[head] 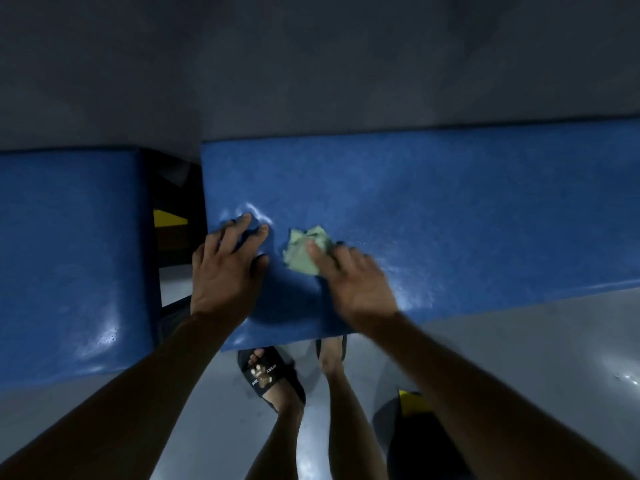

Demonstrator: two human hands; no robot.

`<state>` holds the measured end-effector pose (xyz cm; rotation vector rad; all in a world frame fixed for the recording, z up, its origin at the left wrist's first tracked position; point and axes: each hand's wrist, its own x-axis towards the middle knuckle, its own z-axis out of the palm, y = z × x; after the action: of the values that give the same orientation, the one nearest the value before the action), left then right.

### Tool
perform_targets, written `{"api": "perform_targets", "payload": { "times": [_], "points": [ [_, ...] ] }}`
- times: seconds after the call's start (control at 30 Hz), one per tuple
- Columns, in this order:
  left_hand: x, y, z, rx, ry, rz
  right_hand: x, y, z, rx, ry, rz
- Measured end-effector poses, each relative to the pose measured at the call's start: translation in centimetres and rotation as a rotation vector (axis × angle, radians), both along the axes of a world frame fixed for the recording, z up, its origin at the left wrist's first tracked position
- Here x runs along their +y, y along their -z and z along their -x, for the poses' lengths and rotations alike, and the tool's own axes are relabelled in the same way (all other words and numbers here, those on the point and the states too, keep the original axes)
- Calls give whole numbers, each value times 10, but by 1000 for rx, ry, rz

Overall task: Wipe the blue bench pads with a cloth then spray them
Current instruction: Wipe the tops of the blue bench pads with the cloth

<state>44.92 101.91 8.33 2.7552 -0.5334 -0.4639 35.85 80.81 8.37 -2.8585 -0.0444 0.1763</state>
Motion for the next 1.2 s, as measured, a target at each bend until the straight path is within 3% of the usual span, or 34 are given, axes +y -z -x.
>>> {"api": "perform_targets", "payload": {
  "times": [0.07,0.17,0.27,0.33,0.47,0.57,0.63,0.73,0.87,0.93,1.07,1.2],
  "points": [
    [1,2,0,-2,-8,4,-69,3,-2,65,160,12],
    [-2,3,1,-8,-20,-4,-149,-2,-8,29,717,39],
    [-3,2,-1,-3,-26,-12,-125,8,-29,36,1043,67],
    [-4,0,-2,6,-31,-15,-70,15,-43,-12,964,24],
    [-5,-3,-5,27,-44,-30,28,7,-58,-57,253,-19],
    [-4,-4,-8,44,-28,-30,-10,-1,-73,-39,-160,16],
    [-3,-4,-10,40,-21,-23,-73,6,-79,-40,-91,64],
    [-4,-5,-10,34,-20,-13,-161,9,-82,-56,390,70],
    [-4,-5,-9,51,-46,-10,-149,11,-103,-13,821,59],
    [-5,-5,-8,79,-56,-18,-103,16,-121,-13,726,4],
    [-5,-6,-9,97,-67,-42,-4,11,-148,-61,290,11],
    [-4,-6,-11,86,-49,-42,-46,8,-152,-134,-17,119]
  ]
}}
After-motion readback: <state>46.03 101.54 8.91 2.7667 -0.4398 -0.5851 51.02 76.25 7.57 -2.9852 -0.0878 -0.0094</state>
